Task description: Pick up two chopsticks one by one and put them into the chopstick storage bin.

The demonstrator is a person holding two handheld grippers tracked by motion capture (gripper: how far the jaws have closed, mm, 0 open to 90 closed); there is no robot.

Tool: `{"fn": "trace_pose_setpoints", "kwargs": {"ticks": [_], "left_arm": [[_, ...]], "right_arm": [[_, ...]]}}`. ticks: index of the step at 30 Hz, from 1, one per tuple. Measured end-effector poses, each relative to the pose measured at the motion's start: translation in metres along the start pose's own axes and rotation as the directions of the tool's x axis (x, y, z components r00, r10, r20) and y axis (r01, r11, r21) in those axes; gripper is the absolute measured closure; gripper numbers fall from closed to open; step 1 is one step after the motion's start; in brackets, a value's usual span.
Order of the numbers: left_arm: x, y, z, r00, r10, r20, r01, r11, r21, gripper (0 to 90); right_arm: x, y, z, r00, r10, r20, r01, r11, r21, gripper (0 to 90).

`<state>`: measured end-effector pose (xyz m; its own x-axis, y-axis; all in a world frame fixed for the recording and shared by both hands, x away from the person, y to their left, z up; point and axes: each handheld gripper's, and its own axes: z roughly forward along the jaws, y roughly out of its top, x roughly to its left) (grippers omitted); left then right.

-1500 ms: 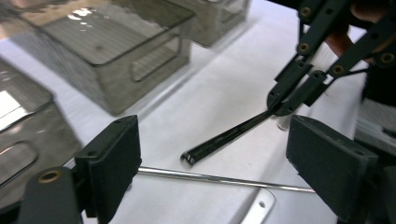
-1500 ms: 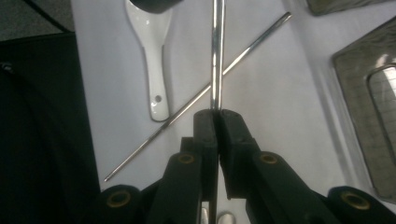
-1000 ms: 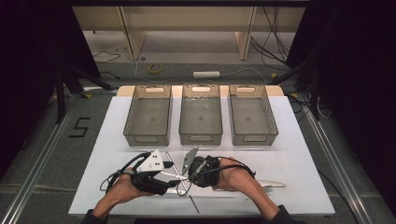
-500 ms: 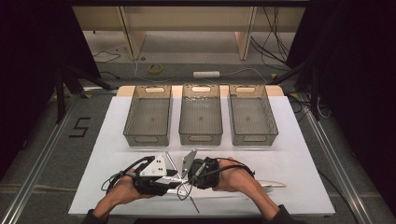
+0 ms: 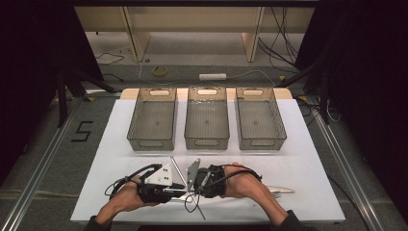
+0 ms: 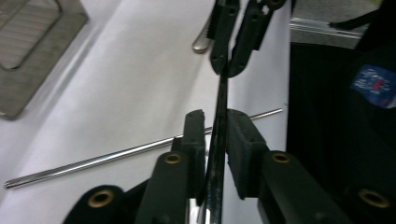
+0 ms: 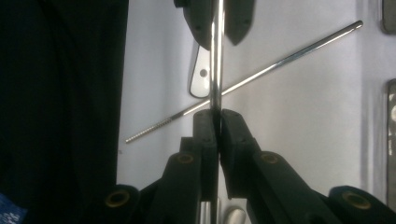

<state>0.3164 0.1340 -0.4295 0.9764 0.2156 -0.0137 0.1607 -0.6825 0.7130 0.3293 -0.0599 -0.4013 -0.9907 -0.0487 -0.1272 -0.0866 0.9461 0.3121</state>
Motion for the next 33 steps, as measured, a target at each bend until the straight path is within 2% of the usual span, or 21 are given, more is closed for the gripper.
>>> {"fn": "trace_pose_setpoints", "kwargs": {"ticks": [1, 3, 5, 6, 7, 9, 12, 14, 16, 19, 20, 22, 23, 25, 26, 27, 28, 30, 31, 32, 33], "left_arm": [[-0.001, 0.0, 0.0, 0.9997, 0.002, -0.025, -0.002, 1.0, -0.003, 82.3], [0.001, -0.002, -0.001, 0.9998, -0.006, -0.017, 0.006, 0.9999, -0.015, 82.7], [0.001, -0.002, -0.005, 0.9998, -0.014, -0.013, 0.013, 0.9986, -0.052, 82.9], [0.001, -0.001, -0.007, 0.9996, -0.013, -0.025, 0.011, 0.9984, -0.055, 82.9], [0.001, -0.001, -0.008, 0.9994, -0.014, -0.033, 0.012, 0.9982, -0.058, 83.0], [0.0, 0.0, -0.009, 0.9983, -0.011, -0.057, 0.007, 0.9977, -0.068, 83.1], [-0.002, 0.001, -0.008, 0.9987, -0.008, -0.05, 0.005, 0.9983, -0.059, 83.2], [-0.002, 0.002, -0.008, 0.9984, -0.006, -0.056, 0.003, 0.9985, -0.054, 83.2], [-0.003, 0.003, -0.01, 0.9972, -0.014, -0.073, 0.008, 0.9971, -0.075, 83.2], [-0.002, 0.005, -0.015, 0.9957, -0.029, -0.088, 0.019, 0.9941, -0.107, 83.2], [-0.001, 0.005, -0.017, 0.9939, -0.036, -0.105, 0.024, 0.993, -0.115, 83.2], [0.001, 0.003, -0.02, 0.9881, -0.072, -0.136, 0.054, 0.9893, -0.135, 83.2], [0.003, 0.003, -0.022, 0.9825, -0.09, -0.163, 0.066, 0.9866, -0.149, 83.2], [0.006, 0.002, -0.025, 0.9736, -0.13, -0.188, 0.096, 0.979, -0.18, 83.2], [0.008, 0.001, -0.028, 0.9649, -0.16, -0.208, 0.117, 0.9715, -0.206, 83.2], [0.01, 0.001, -0.03, 0.9613, -0.174, -0.214, 0.128, 0.9686, -0.214, 83.1], [0.011, 0.001, -0.032, 0.9538, -0.195, -0.228, 0.142, 0.9631, -0.228, 83.2], [0.015, -0.001, -0.036, 0.9296, -0.257, -0.264, 0.185, 0.9454, -0.268, 83.2], [0.017, -0.001, -0.038, 0.922, -0.276, -0.271, 0.199, 0.9391, -0.28, 83.2], [0.02, -0.002, -0.041, 0.9078, -0.307, -0.286, 0.217, 0.9276, -0.304, 83.2], [0.023, -0.003, -0.044, 0.8969, -0.333, -0.291, 0.236, 0.9172, -0.321, 83.1]], "right_arm": [[0.0, 0.0, -0.001, 0.9999, 0.012, -0.007, -0.012, 1.0, 0.0, 90.0], [-0.004, -0.002, -0.004, 0.9995, 0.031, 0.005, -0.031, 0.999, -0.023, 89.6], [-0.008, -0.006, -0.009, 0.9984, 0.055, 0.016, -0.054, 0.998, -0.036, 82.5], [-0.01, -0.008, -0.013, 0.9969, 0.076, 0.021, -0.074, 0.995, -0.059, 75.4], [-0.012, -0.01, -0.017, 0.9939, 0.108, 0.023, -0.105, 0.99, -0.095, 69.3], [-0.015, -0.016, -0.025, 0.9884, 0.15, 0.024, -0.145, 0.978, -0.152, 67.6], [-0.017, -0.023, -0.034, 0.9824, 0.186, 0.008, -0.181, 0.961, -0.208, 66.3], [-0.018, -0.026, -0.038, 0.9791, 0.203, 0.013, -0.195, 0.955, -0.223, 64.7], [-0.019, -0.03, -0.041, 0.9744, 0.224, 0.012, -0.216, 0.95, -0.224, 62.3], [-0.02, -0.038, -0.043, 0.9645, 0.263, 0.025, -0.249, 0.938, -0.241, 59.1], [-0.021, -0.04, -0.044, 0.962, 0.271, 0.03, -0.256, 0.934, -0.251, 57.1], [-0.022, -0.045, -0.049, 0.9504, 0.309, 0.036, -0.286, 0.913, -0.29, 53.9], [-0.022, -0.048, -0.052, 0.9437, 0.329, 0.038, -0.301, 0.9, -0.316, 52.0], [-0.023, -0.053, -0.059, 0.9264, 0.373, 0.049, -0.329, 0.865, -0.378, 49.1], [-0.022, -0.055, -0.061, 0.921, 0.386, 0.052, -0.335, 0.854, -0.398, 47.2], [-0.021, -0.058, -0.063, 0.9061, 0.419, 0.061, -0.354, 0.829, -0.434, 45.2], [-0.021, -0.06, -0.065, 0.8974, 0.437, 0.061, -0.365, 0.813, -0.453, 44.2], [-0.02, -0.068, -0.067, 0.8711, 0.489, 0.05, -0.4, 0.765, -0.505, 42.3], [-0.019, -0.071, -0.067, 0.8579, 0.511, 0.052, -0.412, 0.744, -0.526, 41.3], [-0.019, -0.074, -0.067, 0.8503, 0.524, 0.048, -0.421, 0.732, -0.536, 40.4], [-0.017, -0.079, -0.066, 0.8342, 0.55, 0.04, -0.441, 0.709, -0.55, 38.6]]}}
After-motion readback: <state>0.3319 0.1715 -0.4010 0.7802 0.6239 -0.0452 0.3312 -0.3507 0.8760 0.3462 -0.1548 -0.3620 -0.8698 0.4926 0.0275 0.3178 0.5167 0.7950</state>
